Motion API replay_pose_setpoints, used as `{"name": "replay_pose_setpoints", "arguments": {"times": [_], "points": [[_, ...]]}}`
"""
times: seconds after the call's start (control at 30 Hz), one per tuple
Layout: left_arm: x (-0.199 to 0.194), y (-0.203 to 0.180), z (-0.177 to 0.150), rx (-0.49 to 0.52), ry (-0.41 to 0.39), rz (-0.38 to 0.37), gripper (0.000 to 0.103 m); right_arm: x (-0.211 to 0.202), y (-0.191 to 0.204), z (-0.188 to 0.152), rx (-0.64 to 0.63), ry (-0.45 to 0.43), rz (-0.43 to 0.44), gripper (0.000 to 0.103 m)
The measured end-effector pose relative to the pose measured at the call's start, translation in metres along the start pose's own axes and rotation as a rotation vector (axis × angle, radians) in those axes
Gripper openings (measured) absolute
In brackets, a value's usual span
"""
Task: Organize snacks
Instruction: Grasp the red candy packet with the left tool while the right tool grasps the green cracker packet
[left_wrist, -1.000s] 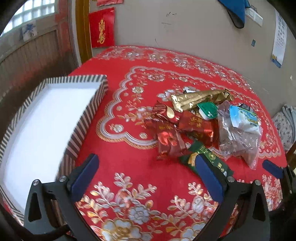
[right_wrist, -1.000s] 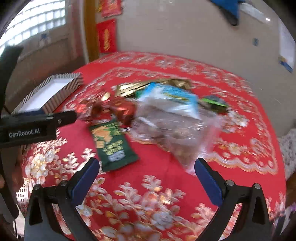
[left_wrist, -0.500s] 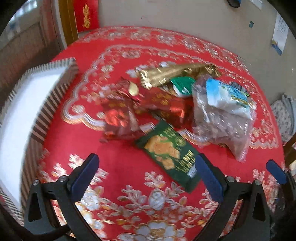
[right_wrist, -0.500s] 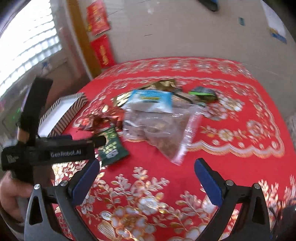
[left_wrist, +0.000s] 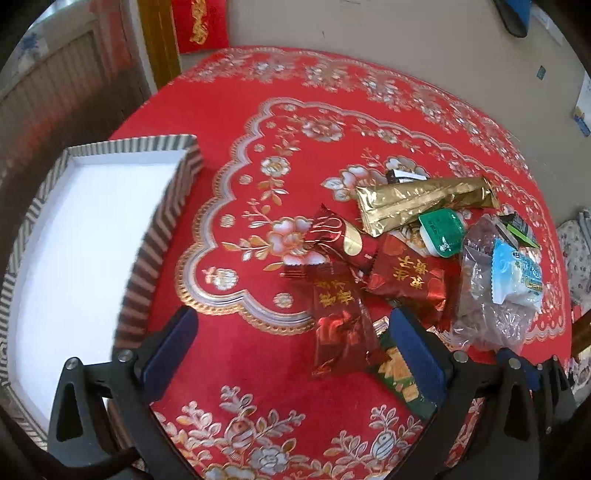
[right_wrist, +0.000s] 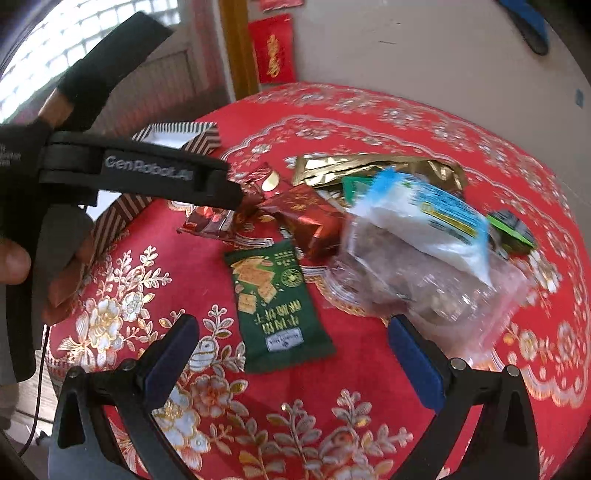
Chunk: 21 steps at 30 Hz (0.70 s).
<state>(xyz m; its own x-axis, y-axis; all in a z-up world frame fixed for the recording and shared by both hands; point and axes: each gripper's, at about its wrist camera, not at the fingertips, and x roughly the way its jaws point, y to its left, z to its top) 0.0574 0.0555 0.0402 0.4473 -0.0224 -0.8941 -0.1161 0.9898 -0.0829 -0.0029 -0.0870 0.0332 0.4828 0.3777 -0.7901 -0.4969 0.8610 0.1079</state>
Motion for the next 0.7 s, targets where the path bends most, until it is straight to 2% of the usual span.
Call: {"name": "replay_pose_setpoints", "arguments": {"times": [0.27,0.57,0.63,0.7], "points": [[0.021,-0.005,0.007,-0.01,0.034,-0.026,0.103,0.02,-0.004,0.011,-0.011,0.026,0.008,0.099],[0.033,-0.002,0.015,-0.033,0.044,-0.039,0.102,0.025,-0.002,0.013,-0.027,0.039,0.007,0.087],[0.032,0.0,0.014,-0.036,0.047,-0.054,0.096,0.027,0.0,0.015,-0.035,0.042,0.004,0.086],[0.031,0.002,0.012,-0.031,0.051,-0.064,0.094,0.027,0.003,0.015,-0.05,0.048,-0.002,0.086]]}}
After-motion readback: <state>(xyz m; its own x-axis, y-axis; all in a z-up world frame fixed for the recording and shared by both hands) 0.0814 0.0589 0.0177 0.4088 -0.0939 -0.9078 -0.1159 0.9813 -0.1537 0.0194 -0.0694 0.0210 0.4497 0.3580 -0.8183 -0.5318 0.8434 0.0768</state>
